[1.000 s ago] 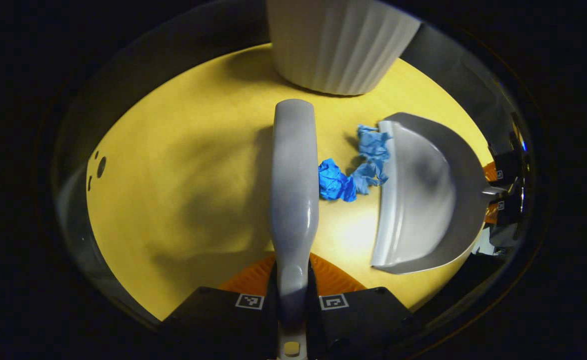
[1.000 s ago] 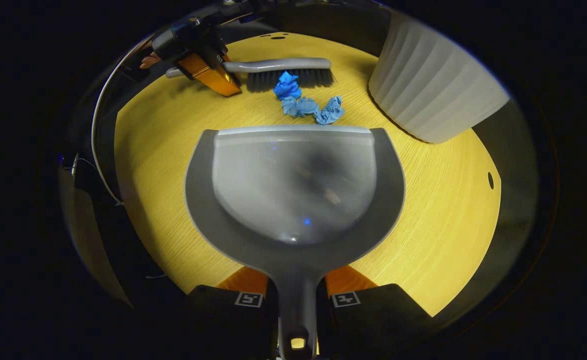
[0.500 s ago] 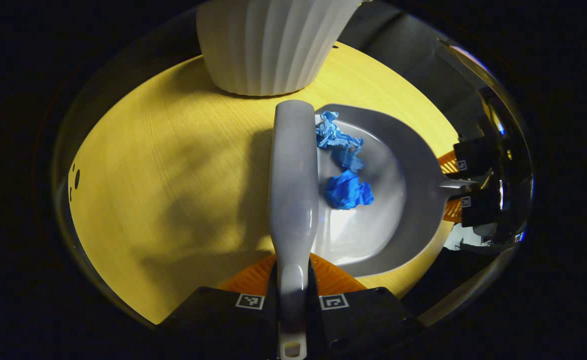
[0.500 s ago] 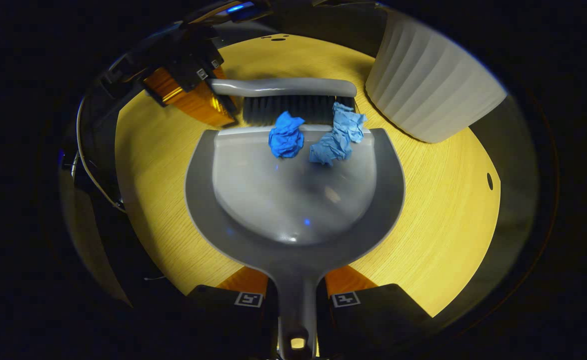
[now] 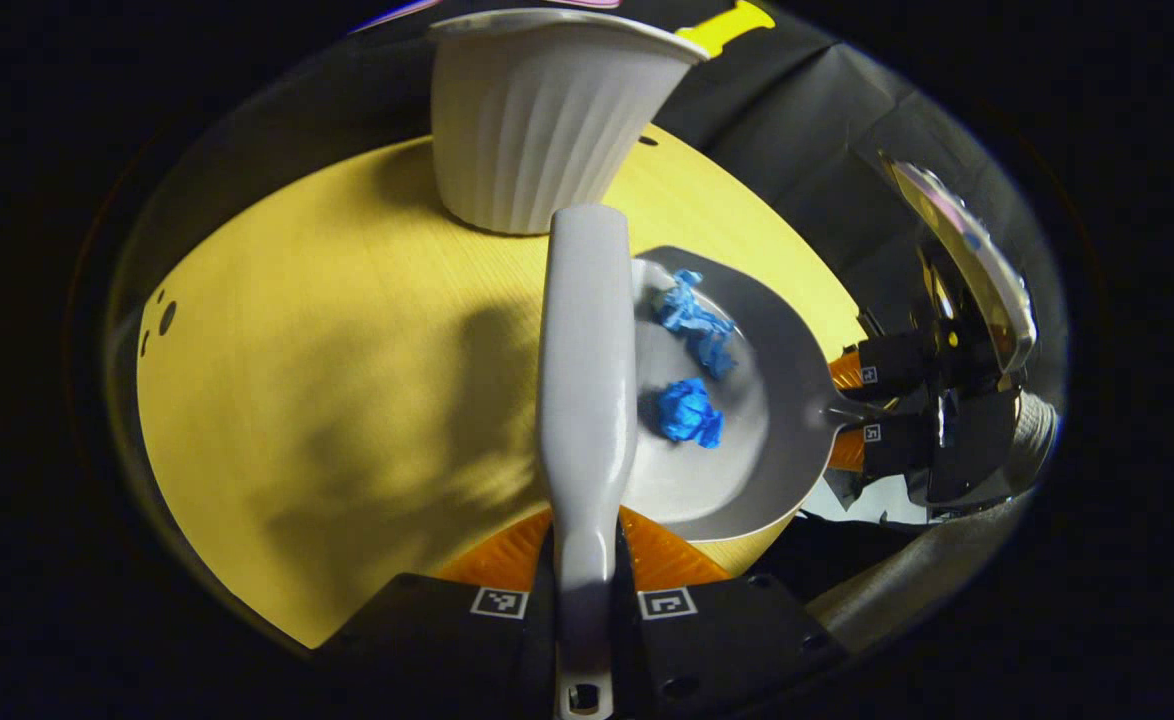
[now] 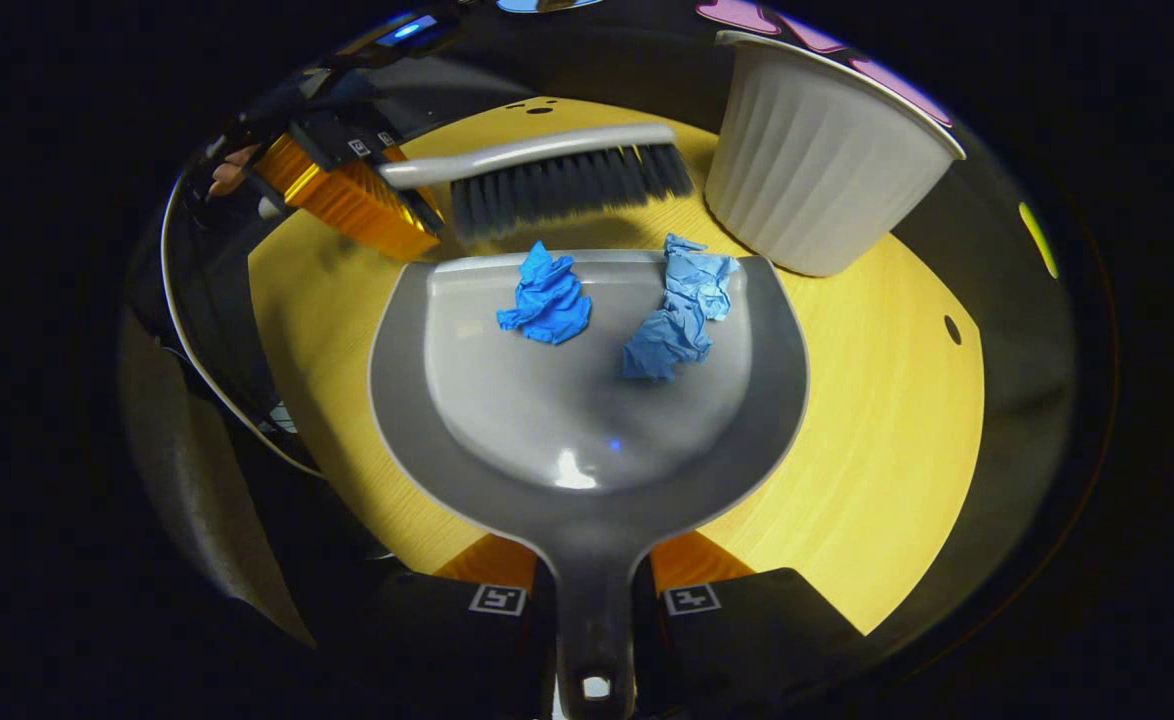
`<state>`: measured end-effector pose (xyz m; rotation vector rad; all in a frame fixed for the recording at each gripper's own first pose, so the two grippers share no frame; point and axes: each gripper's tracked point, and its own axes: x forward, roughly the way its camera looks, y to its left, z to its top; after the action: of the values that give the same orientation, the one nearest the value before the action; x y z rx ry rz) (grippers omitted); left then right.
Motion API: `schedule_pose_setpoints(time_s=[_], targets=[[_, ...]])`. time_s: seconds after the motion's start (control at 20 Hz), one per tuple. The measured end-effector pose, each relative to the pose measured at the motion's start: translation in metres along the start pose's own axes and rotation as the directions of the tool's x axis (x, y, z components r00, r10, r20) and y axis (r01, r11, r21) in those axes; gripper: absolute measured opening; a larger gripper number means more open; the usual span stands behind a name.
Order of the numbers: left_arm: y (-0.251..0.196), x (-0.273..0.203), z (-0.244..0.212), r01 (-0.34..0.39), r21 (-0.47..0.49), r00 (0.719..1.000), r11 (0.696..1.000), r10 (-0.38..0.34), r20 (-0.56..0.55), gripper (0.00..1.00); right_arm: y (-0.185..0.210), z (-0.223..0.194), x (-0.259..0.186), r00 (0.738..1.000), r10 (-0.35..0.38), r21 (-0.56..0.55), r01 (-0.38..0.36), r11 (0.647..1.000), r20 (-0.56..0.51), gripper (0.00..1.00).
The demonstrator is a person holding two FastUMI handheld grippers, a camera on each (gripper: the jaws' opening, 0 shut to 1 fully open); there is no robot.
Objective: Pick up the small broom and dustpan from the desktop, sweep the trash into the dustpan with the broom, and then empty the trash into the garbage bin.
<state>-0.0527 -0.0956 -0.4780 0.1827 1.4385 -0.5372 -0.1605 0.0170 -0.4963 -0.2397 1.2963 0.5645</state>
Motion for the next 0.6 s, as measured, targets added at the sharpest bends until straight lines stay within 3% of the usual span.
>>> schedule_pose_setpoints(time_s=[0.25,0.6], targets=[[0.038,-0.011,-0.012,-0.085,-0.035,0.996,0.996,0.086,0.033,0.25,0.003,0.010,-0.037,0.998,-0.048,0.153,0.043,0.987,0.028,0.35],[0.068,0.000,-0.033,-0.100,-0.108,0.995,0.989,0.101,0.000,0.29,-0.043,0.040,-0.122,0.980,-0.184,0.319,0.152,0.935,0.071,0.35]])
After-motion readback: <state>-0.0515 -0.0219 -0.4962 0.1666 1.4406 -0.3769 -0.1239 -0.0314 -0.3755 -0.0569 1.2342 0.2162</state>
